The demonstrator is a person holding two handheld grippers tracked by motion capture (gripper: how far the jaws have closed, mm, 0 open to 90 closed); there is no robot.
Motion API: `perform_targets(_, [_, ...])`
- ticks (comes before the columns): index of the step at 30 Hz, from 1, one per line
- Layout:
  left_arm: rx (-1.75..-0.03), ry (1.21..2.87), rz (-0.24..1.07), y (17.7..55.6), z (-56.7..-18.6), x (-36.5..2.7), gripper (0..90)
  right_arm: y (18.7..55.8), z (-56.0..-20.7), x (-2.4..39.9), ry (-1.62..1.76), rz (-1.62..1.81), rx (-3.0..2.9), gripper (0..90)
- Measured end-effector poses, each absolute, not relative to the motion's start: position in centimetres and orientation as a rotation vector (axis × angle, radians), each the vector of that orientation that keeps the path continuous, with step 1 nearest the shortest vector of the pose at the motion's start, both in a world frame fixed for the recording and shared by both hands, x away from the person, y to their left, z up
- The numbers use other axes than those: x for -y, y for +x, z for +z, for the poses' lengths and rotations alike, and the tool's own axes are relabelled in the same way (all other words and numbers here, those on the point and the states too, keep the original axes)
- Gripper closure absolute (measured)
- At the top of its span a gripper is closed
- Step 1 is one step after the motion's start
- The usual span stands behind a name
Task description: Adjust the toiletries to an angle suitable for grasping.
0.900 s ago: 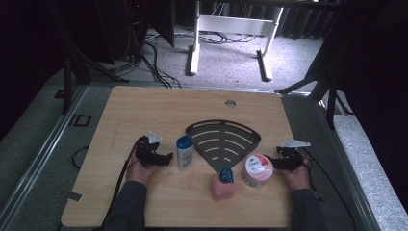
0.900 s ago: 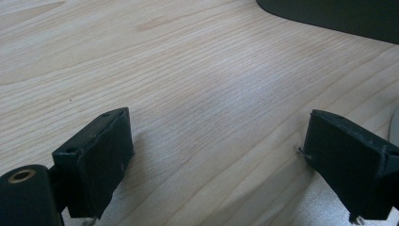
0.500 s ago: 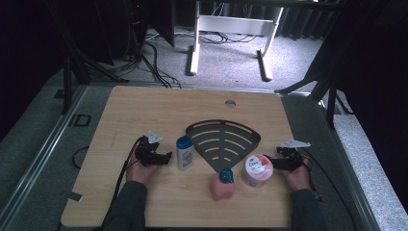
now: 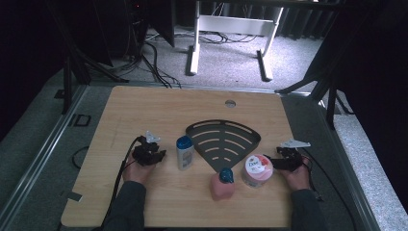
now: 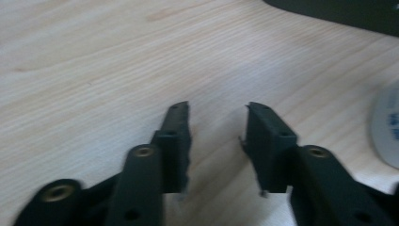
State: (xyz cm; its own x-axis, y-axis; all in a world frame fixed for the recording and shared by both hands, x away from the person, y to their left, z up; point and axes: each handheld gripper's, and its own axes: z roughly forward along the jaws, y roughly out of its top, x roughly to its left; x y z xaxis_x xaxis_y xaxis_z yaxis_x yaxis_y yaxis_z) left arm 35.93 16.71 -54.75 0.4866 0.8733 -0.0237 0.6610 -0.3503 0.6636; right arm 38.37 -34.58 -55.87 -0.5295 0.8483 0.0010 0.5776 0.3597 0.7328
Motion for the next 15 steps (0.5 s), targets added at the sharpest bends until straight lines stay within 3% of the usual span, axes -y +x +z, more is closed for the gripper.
perform_targets(1, [-1.259,2.121,0.449,35.9,-54.8,-16.7,67.3,38.4,-55.9,34.6,1.248,0.981,-2.249,23.9])
perform_targets(7, [-1.136,2.139,0.516,34.2,-53.5,-15.9,88.6,38.4,-55.9,34.6,1.248,0.981,-2.249,23.9])
perform_targets(15, [-1.057,2.085,0.475,32.0,-52.0,-15.4,90.0,38.4,-55.9,34.7,1.246,0.987,-2.251,23.4])
